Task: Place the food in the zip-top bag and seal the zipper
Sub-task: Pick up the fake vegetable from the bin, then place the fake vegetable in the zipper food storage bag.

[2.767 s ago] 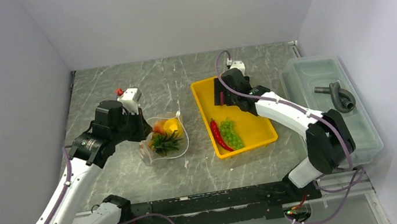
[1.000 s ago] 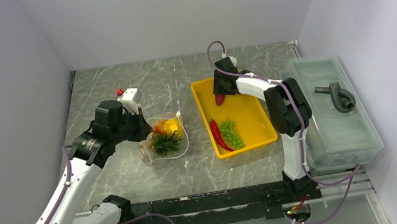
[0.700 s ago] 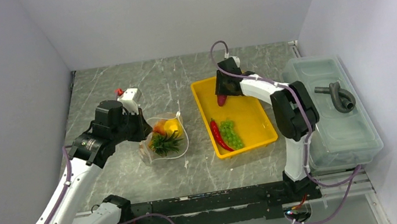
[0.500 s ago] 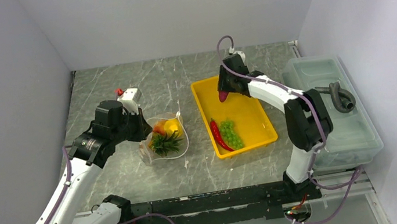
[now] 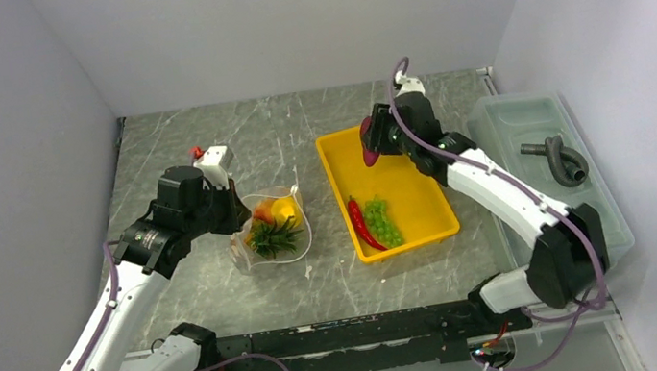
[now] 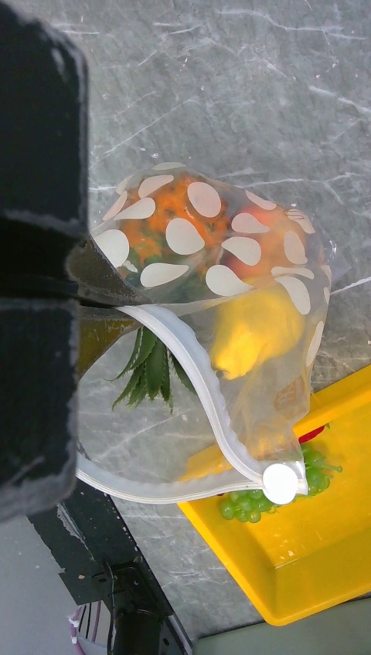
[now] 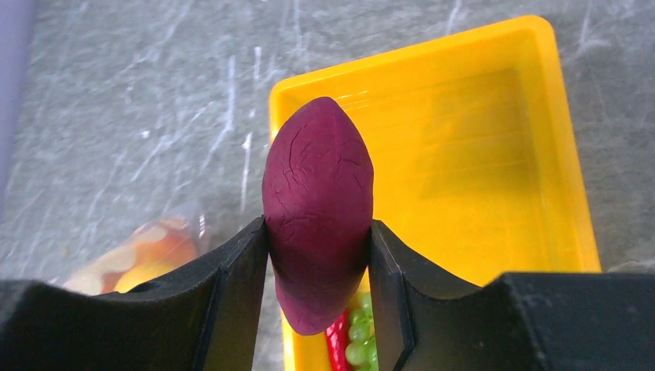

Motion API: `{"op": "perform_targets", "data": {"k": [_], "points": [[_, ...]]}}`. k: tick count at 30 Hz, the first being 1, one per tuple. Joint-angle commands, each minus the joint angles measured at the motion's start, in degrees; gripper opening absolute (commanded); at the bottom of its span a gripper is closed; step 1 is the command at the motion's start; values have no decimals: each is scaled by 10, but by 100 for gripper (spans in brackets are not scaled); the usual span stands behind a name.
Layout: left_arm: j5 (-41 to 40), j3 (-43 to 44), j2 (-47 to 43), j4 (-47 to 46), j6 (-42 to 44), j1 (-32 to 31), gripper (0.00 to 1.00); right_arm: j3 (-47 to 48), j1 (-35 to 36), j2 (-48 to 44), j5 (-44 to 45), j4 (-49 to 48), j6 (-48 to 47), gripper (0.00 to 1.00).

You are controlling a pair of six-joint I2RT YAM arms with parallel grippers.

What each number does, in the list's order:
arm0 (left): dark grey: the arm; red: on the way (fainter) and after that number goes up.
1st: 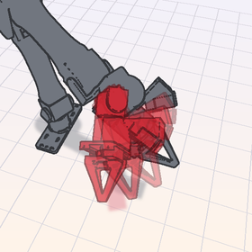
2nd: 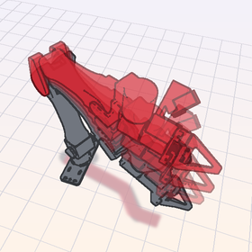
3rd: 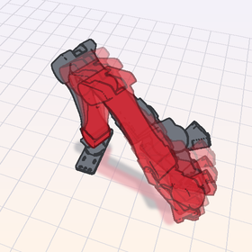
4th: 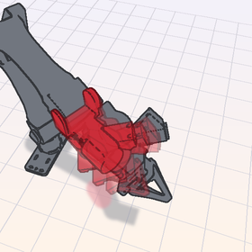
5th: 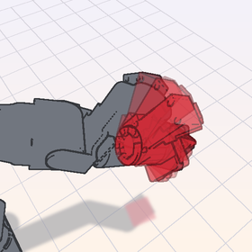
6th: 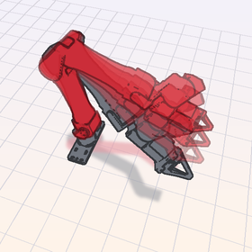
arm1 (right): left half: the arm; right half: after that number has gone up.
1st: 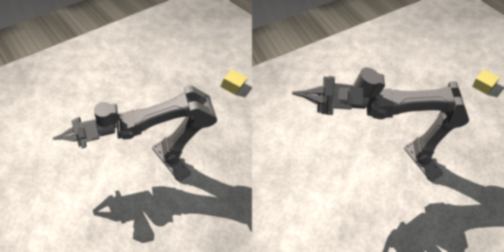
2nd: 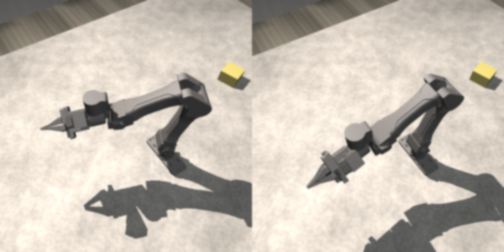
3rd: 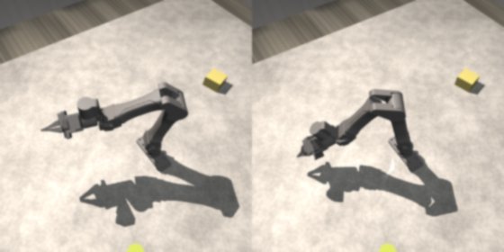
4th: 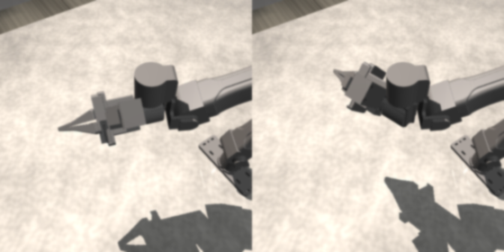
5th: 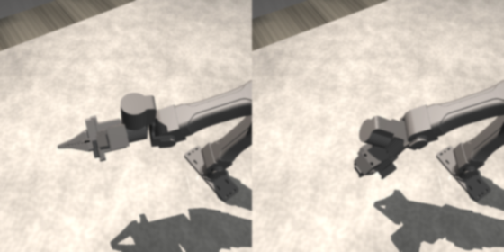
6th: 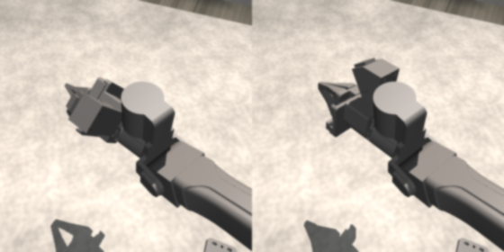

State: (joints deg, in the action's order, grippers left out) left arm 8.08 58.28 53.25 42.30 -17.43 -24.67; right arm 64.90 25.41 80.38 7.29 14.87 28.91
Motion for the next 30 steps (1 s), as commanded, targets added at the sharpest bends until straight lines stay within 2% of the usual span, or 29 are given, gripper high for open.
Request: {"op": "perform_targets", "data": {"k": [1, 6, 15, 20, 30], "points": [[-7, 1, -7, -11, 3, 2, 0, -23, 19, -75, -35, -14, -21, 12], [-7, 1, -7, -11, 2, 3, 0, -49, 59, -142, -80, -26, -41, 11], [-7, 0, -10, -12, 2, 2, 0, -37, 190, -192, -119, -21, -84, 11], [-4, 1, -10, -13, 2, 3, 0, -14, 243, -178, -171, -11, -105, 14], [-4, 1, -10, -13, 2, 3, 0, 41, 321, -100, -159, 10, -119, 15]]}}
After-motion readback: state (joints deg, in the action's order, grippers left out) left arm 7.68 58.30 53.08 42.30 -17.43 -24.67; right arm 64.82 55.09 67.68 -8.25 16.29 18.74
